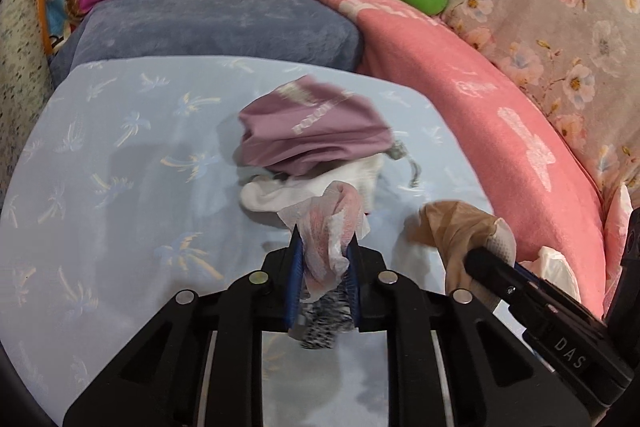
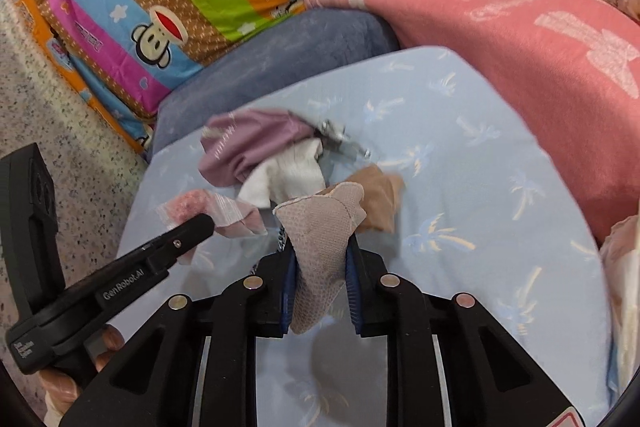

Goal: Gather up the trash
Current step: 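Carry the pink fabric and beige mesh over the bin and open both grippers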

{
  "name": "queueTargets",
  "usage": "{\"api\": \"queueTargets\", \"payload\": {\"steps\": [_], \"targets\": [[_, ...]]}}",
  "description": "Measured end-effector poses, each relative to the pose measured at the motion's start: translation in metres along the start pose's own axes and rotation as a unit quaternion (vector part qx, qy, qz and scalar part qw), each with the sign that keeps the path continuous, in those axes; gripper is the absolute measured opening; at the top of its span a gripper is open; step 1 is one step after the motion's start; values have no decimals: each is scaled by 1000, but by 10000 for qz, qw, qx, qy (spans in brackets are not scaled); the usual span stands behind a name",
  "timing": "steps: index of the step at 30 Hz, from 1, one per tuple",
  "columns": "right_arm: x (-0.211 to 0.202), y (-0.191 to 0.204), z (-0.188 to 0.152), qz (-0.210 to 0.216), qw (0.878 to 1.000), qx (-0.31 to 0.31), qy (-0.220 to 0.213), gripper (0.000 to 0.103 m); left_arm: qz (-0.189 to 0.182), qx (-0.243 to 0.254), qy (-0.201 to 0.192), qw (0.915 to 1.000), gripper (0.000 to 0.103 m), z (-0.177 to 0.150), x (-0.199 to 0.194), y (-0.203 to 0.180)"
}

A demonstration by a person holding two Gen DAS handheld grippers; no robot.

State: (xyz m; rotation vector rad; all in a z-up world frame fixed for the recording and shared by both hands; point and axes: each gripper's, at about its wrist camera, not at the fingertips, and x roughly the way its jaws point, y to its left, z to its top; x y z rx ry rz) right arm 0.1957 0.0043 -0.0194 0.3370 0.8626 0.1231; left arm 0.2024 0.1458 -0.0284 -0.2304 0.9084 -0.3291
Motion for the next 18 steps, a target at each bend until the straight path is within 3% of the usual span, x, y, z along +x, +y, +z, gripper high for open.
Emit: {"api": "queueTargets", "payload": {"steps": [18], "targets": [[-154, -69, 10, -184, 9921, 359, -1192, 20, -507, 1148, -388, 9913, 19, -14, -39, -127]]}}
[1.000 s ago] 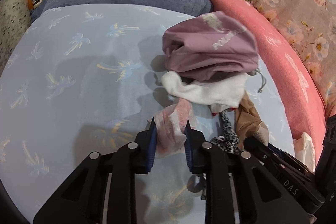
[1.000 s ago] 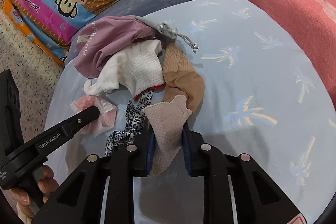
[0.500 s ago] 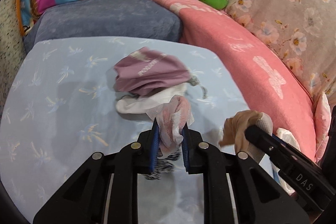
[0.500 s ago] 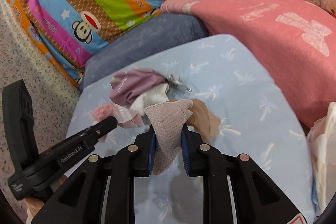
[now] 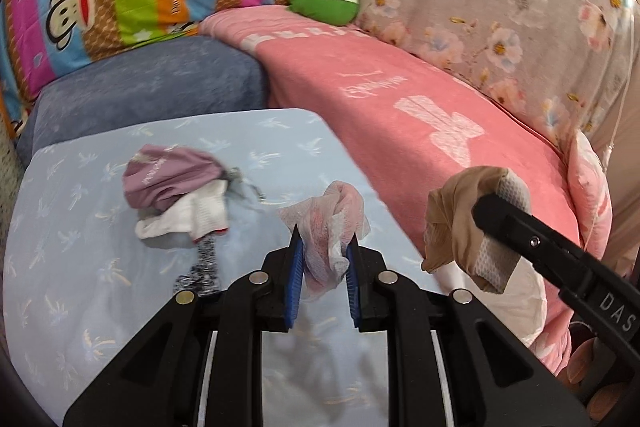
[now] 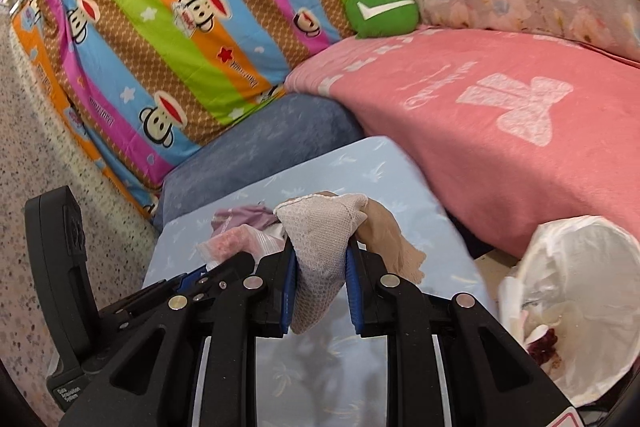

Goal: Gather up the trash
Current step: 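Carry the pink fabric and beige mesh over the bin and open both grippers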

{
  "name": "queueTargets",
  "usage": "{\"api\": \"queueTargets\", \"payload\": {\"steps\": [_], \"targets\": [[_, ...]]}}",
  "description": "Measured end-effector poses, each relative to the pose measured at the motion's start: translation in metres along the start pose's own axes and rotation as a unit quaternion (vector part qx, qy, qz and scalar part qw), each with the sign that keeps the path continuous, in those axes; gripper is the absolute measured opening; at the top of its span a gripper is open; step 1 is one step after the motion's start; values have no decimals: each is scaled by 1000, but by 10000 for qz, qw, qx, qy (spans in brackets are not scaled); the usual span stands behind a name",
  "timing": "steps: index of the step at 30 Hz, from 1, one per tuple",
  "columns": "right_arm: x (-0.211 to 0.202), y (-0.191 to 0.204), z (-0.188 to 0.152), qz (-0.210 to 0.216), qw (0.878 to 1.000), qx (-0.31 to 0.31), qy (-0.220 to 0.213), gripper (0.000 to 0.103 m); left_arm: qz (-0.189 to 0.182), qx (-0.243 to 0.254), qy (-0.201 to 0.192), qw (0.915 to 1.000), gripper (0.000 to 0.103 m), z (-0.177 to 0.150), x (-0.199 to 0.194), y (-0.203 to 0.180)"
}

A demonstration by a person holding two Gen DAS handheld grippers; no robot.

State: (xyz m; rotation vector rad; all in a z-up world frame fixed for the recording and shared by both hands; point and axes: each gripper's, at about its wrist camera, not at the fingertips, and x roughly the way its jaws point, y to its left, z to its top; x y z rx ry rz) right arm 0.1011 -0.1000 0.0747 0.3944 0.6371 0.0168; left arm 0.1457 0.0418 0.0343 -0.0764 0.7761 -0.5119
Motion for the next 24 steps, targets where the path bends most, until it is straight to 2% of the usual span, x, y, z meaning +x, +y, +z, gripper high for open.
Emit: {"api": "queueTargets", "payload": {"steps": [11, 24], "targets": [[-64, -75, 2, -439, 9972, 436, -427, 20, -433, 740, 54, 9963, 19, -7, 5, -91], [-102, -145, -9, -845, 9900, 923, -651, 20, -761, 1317, 215, 9881, 19, -16, 17, -162]]}}
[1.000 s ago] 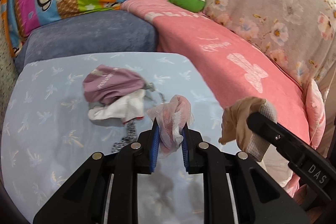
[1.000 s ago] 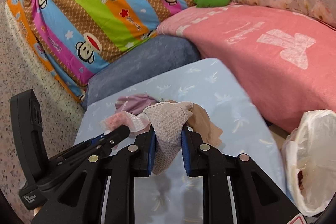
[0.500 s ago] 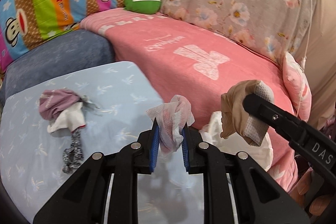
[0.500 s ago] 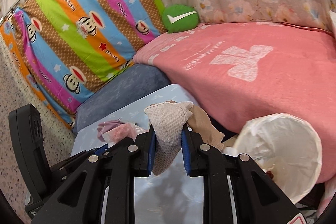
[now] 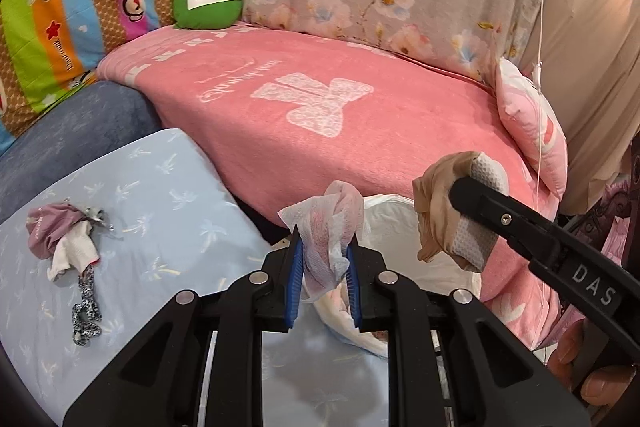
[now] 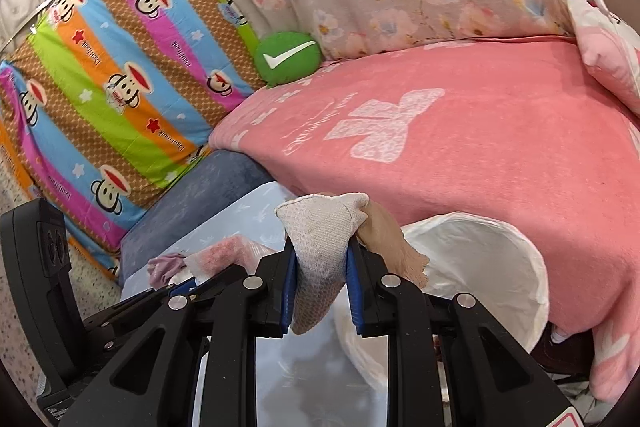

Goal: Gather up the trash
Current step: 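Carry the pink fabric and beige mesh over the bin and open both grippers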

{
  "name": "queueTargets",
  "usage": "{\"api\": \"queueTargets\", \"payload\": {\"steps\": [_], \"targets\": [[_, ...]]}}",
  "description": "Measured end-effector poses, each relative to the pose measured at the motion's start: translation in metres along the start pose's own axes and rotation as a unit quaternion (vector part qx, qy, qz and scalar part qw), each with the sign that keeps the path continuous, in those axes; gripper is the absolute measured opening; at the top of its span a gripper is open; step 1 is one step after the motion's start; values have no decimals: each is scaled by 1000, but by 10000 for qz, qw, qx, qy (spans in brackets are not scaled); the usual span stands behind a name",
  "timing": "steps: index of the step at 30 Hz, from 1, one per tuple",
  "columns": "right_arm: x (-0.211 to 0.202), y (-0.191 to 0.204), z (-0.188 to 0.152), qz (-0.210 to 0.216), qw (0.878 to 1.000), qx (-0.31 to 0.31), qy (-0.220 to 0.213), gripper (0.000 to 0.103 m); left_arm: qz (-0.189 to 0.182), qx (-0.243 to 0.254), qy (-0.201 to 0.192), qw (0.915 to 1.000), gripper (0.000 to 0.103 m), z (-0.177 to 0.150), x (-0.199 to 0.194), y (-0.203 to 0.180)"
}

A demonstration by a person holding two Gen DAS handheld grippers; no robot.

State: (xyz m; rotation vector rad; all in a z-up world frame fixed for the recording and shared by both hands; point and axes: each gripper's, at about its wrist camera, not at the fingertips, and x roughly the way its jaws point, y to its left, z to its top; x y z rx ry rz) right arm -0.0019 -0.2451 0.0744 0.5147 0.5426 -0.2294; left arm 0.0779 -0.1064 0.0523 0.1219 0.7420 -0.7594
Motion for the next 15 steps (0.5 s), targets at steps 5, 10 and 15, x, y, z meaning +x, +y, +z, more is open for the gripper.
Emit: {"api": "queueTargets", "payload": {"steps": [5, 10, 15], "targets": [[-6, -20, 1, -102, 9999, 97, -32, 21, -90, 111, 82, 9999, 19, 1, 8, -20], [-11, -33, 0, -161, 9997, 189, -53, 21, -153, 228, 159, 9995, 19, 3, 15, -37], [-14, -43, 1, -224, 9994, 253, -72, 21, -227, 318, 229, 9990, 19, 4, 22, -50]]}}
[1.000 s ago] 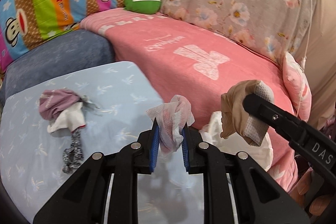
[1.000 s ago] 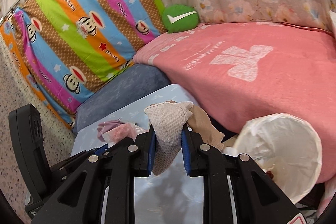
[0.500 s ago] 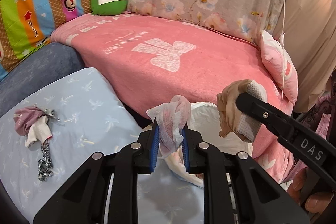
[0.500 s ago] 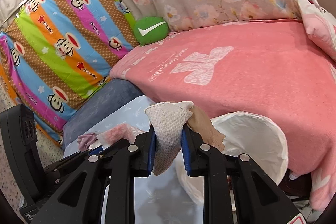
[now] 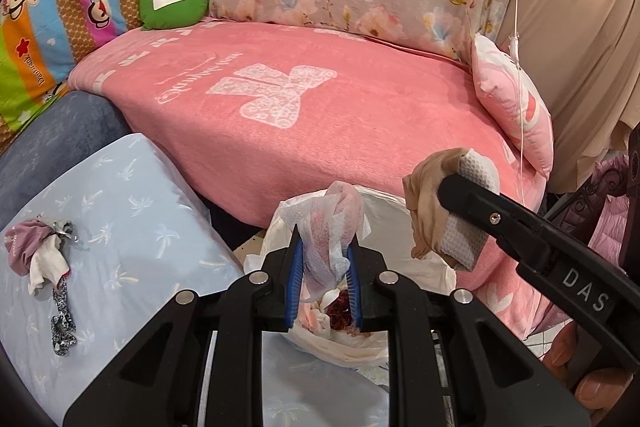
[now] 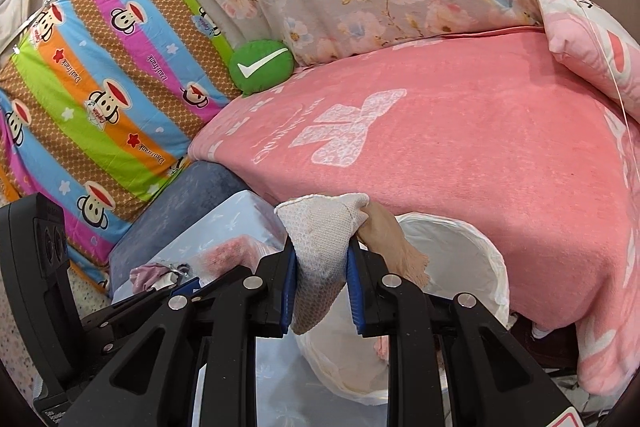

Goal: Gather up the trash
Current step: 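Carry the pink fabric and beige mesh over the bin and open both grippers, then move both open grippers back toward the pile of items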

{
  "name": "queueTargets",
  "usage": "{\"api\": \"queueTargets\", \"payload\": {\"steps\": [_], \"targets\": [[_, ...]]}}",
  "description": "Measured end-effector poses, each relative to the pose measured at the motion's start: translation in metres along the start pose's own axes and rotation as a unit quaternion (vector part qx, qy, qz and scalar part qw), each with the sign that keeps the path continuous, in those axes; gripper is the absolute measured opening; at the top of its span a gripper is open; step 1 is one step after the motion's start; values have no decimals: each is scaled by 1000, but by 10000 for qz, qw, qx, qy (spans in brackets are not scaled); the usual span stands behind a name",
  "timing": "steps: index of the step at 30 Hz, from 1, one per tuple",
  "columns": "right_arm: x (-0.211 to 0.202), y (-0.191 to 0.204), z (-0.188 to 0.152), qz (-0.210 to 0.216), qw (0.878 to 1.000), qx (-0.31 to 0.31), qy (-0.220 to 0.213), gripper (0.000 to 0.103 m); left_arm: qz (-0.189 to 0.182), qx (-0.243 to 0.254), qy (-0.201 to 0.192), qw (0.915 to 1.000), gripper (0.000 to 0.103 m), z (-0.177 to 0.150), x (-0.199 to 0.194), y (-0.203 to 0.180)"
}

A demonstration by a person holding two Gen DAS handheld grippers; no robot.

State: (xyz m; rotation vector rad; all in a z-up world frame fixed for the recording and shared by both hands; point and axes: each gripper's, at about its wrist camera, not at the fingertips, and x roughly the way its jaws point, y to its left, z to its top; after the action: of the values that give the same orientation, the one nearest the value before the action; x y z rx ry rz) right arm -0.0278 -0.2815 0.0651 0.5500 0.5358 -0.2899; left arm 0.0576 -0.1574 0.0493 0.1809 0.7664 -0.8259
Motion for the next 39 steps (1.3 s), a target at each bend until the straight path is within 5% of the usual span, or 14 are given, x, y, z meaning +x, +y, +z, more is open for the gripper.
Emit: {"api": "queueTargets", "payload": {"steps": [8, 12, 39], "targets": [[-2, -10, 2, -74, 9999, 86, -36, 25, -115, 58, 124, 9998, 24, 2, 9, -11], [-3, -15, 2, -171, 9997, 158, -64, 30, 56, 4, 88, 9999, 65, 1, 11, -11], [18, 13, -9, -51, 9997, -122, 211, 37, 316, -573, 181, 9977, 65, -10, 11, 29]]}}
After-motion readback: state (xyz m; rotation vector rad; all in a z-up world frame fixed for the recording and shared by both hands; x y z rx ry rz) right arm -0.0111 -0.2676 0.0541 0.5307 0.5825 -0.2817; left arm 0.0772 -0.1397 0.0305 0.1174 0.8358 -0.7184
